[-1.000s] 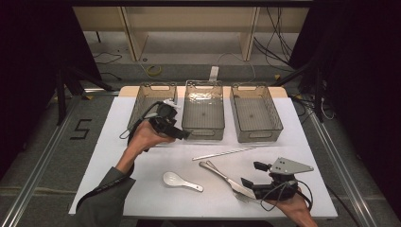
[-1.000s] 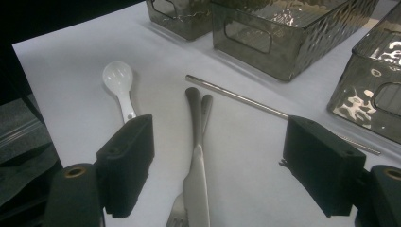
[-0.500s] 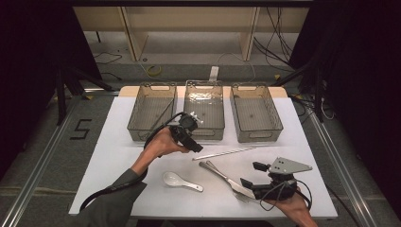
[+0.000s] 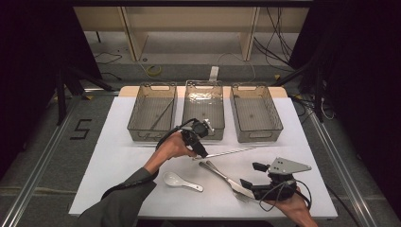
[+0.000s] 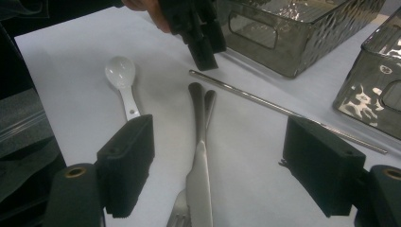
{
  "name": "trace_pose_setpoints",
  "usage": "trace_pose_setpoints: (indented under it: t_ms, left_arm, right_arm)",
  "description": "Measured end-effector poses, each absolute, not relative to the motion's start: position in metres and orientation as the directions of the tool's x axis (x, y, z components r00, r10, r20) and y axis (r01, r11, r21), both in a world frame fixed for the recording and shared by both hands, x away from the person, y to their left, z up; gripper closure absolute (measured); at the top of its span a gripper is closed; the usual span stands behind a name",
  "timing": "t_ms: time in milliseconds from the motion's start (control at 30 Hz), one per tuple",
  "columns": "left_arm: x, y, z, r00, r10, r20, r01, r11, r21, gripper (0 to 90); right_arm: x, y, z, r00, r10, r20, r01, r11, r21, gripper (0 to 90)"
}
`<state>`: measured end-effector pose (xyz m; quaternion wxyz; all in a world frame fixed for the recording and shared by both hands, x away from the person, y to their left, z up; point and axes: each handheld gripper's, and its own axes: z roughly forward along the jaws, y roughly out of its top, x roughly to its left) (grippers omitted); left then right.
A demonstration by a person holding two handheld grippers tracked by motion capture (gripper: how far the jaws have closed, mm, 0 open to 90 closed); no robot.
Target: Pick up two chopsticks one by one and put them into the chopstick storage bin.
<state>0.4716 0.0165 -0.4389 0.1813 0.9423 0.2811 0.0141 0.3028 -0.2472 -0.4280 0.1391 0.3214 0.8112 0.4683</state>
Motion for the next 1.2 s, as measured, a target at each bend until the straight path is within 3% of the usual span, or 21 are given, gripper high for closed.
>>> trace_pose_setpoints:
  t_ms: [600, 1200]
  left_arm:
    - [0.476, 0.007, -0.456, 0.865, 0.497, -0.075, 0.495, -0.817, 0.295, 64.2]
    - [0.474, 0.004, -0.458, 0.895, 0.442, -0.056, 0.44, -0.858, 0.263, 76.7]
  right_arm:
    - [0.303, -0.246, -0.428, -0.756, 0.651, 0.075, 0.395, 0.362, 0.845, 27.2]
    - [0.303, -0.247, -0.429, -0.757, 0.65, 0.074, 0.396, 0.365, 0.843, 27.5]
